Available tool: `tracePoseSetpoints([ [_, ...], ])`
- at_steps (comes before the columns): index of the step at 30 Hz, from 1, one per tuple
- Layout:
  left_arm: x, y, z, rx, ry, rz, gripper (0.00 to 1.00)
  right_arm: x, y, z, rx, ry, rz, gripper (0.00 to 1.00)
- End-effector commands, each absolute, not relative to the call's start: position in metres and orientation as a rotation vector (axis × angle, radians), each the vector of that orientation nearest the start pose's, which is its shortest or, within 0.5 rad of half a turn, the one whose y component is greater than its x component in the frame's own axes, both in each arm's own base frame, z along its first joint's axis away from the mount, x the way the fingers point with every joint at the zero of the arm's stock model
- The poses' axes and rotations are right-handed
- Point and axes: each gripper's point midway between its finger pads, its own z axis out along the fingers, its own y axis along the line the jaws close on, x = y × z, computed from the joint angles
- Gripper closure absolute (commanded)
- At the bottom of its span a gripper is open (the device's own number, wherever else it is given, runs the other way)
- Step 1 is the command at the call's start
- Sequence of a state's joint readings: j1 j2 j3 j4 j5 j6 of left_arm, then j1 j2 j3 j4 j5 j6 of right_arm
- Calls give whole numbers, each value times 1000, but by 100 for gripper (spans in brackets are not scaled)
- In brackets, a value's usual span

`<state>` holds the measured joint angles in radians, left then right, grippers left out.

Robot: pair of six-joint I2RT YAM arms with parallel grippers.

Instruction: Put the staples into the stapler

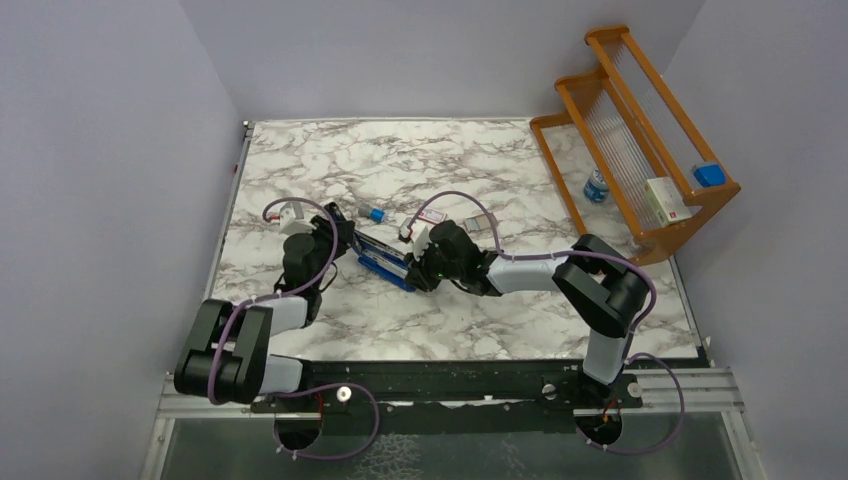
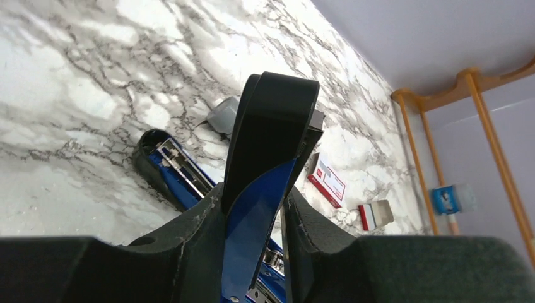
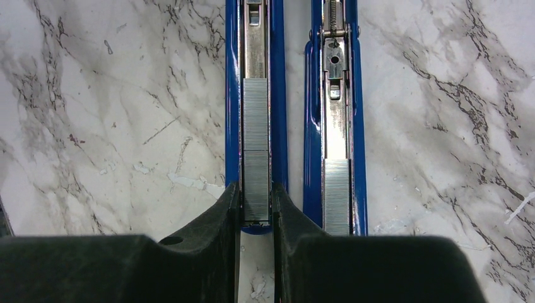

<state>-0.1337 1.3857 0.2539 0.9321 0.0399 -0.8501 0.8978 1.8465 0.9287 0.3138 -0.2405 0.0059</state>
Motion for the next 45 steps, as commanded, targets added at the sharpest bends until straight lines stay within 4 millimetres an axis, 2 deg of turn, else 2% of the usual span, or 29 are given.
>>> tracePoseSetpoints([
  [1, 356, -103, 125, -399, 1734, -601, 62, 253, 389, 19, -1156, 1993, 724, 99],
  [7, 344, -114, 115, -321, 1782, -557, 48, 254, 391, 21, -1154, 1986, 725, 99],
  [18, 335, -135, 118, -210, 1792, -592, 29, 253, 389, 19, -1141, 1992, 725, 99],
  [32, 319, -149, 154, -143, 1729, -701, 18, 255, 389, 29, -1076, 1966, 746, 99],
  [37, 315, -154, 173, -127, 1686, -754, 17, 255, 387, 32, -1067, 1959, 740, 93],
  [45, 323, -152, 195, -118, 1666, -716, 15, 257, 380, 42, -1037, 1932, 716, 72],
])
